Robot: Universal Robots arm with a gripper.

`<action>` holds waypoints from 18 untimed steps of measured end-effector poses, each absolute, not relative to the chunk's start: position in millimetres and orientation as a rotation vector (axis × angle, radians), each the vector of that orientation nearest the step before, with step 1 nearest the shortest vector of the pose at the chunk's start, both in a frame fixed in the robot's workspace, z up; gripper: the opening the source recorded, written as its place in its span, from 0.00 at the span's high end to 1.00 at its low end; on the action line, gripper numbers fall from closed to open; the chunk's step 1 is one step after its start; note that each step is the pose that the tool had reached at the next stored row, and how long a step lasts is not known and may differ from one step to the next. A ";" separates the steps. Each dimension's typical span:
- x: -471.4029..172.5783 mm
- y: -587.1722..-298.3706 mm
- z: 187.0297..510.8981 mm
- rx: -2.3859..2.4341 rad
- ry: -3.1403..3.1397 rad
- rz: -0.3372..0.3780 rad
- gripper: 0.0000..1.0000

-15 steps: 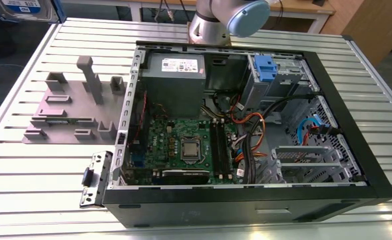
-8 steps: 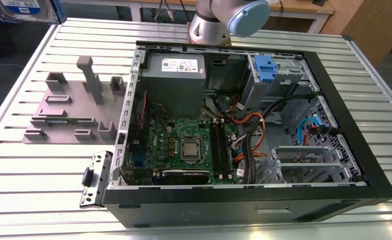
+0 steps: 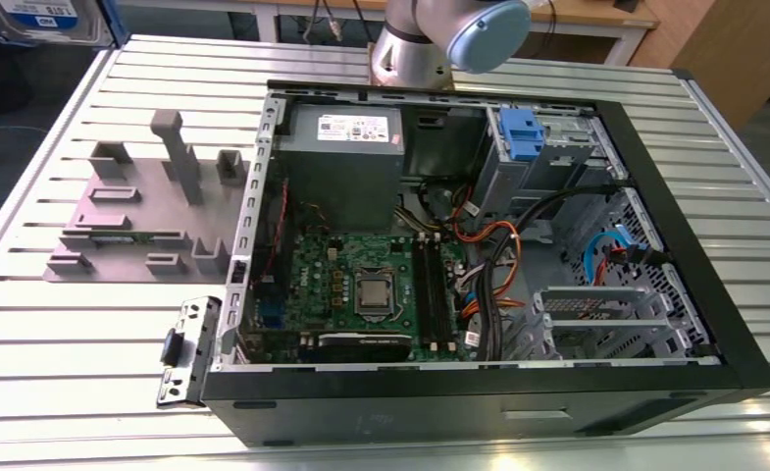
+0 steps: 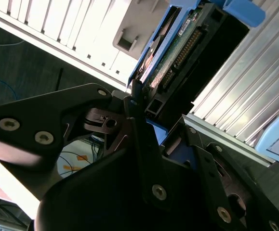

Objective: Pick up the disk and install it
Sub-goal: 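Pick up the disk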

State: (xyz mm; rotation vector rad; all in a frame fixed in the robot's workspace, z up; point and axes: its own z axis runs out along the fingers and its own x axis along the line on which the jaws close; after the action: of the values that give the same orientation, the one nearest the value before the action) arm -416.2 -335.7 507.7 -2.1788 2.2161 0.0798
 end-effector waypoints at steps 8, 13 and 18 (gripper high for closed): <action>-416.2 -338.4 507.6 -2.179 2.216 0.080 0.64; -416.2 -340.1 507.6 -2.179 2.216 0.080 0.64; -416.2 -341.8 507.6 -2.179 2.216 0.080 0.64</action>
State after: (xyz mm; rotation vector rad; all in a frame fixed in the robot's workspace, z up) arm -416.2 -341.8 507.6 -2.1789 2.2161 0.0798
